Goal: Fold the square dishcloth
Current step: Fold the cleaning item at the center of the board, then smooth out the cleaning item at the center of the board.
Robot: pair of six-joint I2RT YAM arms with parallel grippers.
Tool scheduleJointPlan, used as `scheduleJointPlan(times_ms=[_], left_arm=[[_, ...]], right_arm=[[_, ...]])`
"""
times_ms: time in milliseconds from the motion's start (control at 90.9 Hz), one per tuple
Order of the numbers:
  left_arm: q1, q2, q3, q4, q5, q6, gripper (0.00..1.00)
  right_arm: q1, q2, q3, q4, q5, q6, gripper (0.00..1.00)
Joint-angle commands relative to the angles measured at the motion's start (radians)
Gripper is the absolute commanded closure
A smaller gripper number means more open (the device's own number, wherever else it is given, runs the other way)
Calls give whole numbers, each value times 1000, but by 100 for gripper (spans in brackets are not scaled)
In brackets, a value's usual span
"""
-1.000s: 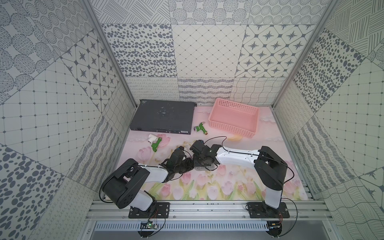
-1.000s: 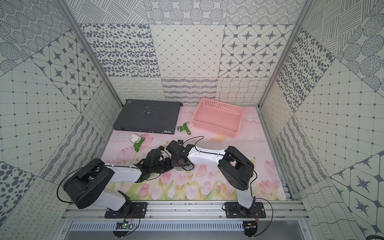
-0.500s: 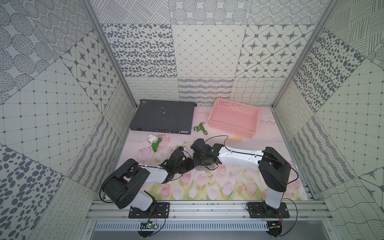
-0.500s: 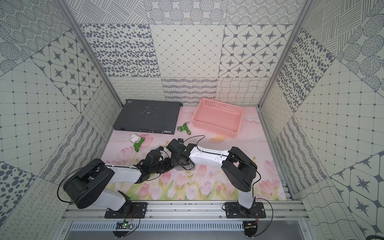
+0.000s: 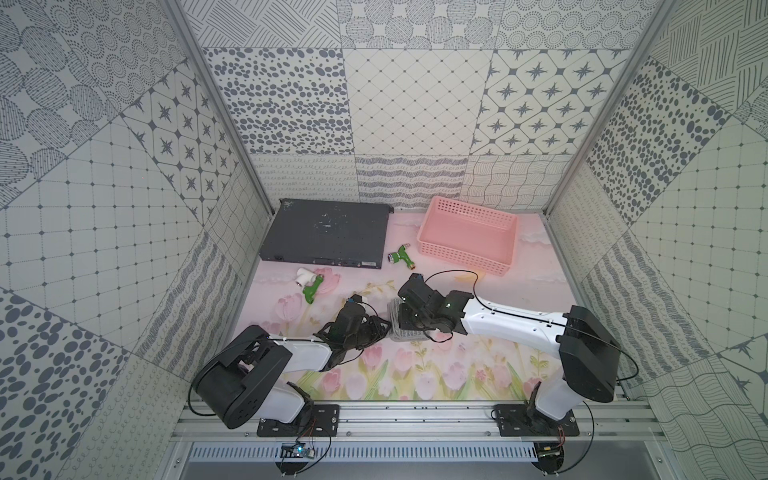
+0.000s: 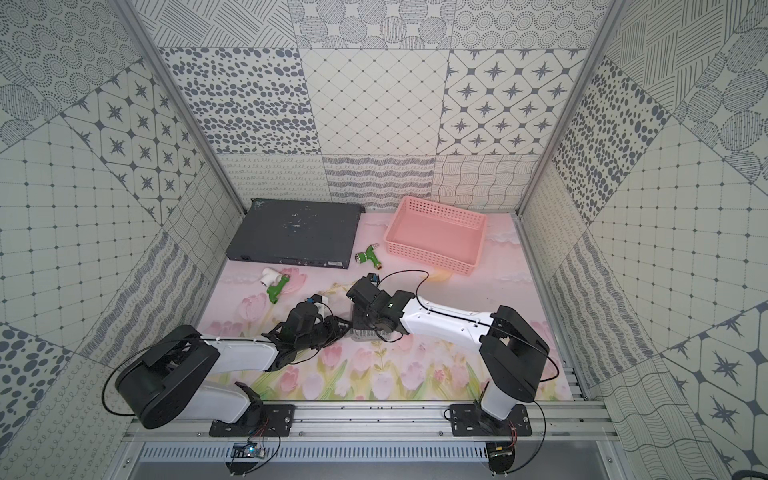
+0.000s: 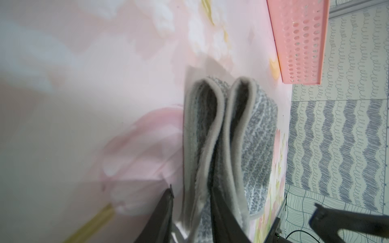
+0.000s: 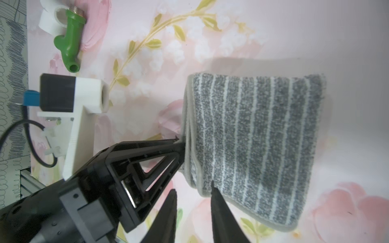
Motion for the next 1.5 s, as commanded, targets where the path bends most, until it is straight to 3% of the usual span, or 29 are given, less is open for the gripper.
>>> scheduleJointPlan(times_ms=[0, 198, 407, 627, 968, 1485], left_arm=[[3, -90, -5, -163, -111, -14, 68], [-13, -243, 24, -322, -190, 36, 68], [-122, -335, 152, -498, -263, 187, 63], [-211, -212, 271, -522, -220, 289, 62], [-233, 8, 365, -453, -85, 334, 62], [-208, 52, 314, -516, -219, 328, 64]], right_arm=[[-19, -65, -48, 19, 28, 12, 73], [-49, -151, -137, 24, 33, 26, 74], [-71, -196, -205, 54, 23, 34, 78], [-90, -207, -271, 115, -9, 52, 79], [-115, -182, -326, 213, -57, 55, 81], [-118, 1, -332, 388, -172, 91, 85]])
